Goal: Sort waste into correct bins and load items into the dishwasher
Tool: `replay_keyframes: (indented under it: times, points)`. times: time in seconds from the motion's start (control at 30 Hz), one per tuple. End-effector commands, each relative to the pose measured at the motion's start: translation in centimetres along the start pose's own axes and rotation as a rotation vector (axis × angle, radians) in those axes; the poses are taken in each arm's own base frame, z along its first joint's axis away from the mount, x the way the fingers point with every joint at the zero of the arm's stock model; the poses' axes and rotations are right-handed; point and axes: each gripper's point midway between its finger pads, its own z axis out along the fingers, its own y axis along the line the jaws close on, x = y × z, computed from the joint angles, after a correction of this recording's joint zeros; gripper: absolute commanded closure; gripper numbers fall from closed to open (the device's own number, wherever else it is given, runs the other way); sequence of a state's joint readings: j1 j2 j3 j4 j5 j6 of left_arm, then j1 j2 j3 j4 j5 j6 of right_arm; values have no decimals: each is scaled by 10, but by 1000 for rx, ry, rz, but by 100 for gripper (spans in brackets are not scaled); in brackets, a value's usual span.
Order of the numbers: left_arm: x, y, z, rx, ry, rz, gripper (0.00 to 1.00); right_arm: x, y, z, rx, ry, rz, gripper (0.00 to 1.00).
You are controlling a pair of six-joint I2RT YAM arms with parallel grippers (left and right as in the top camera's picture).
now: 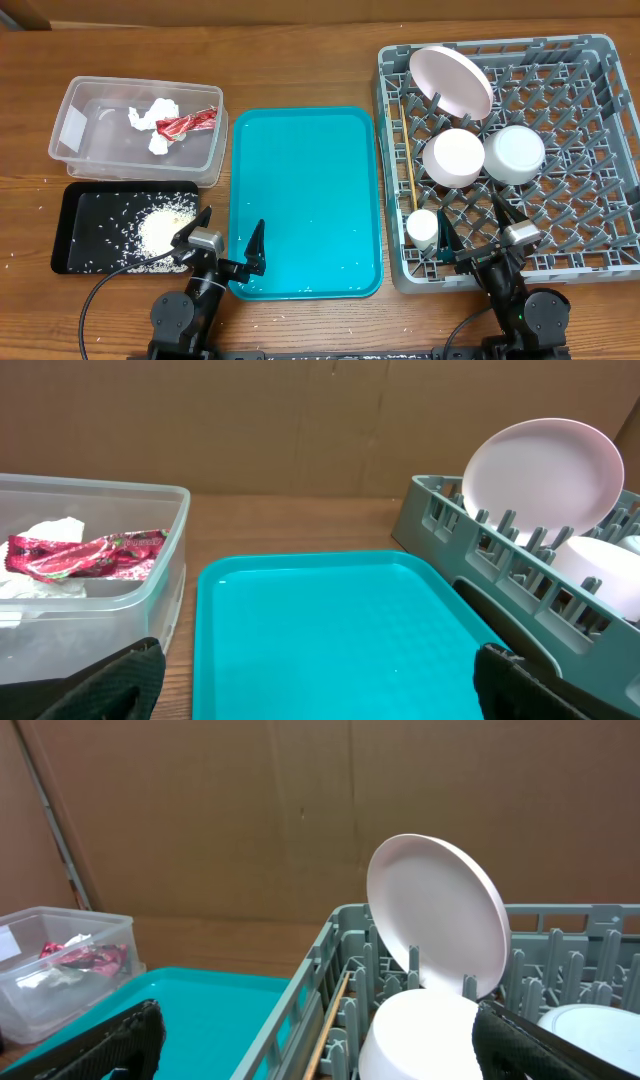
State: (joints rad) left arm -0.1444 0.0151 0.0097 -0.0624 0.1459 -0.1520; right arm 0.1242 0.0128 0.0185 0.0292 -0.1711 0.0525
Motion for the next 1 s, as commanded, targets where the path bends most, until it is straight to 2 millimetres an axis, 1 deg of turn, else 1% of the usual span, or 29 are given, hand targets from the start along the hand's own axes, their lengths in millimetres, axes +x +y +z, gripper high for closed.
replay_keyframes:
  times: [0.0,0.07,0.17,0.97]
  points:
    - [1,-2,0,11,-2,19,0,3,-4,0,21,-1,3,0]
    - [1,-3,0,11,-2,19,0,10,-5,0,24,27,8,0]
    - [1,-3,0,11,-2,19,0,26,-7,-2,33,96,21,0]
    - [1,-3,0,11,-2,19,0,26,-7,-1,33,95,21,0]
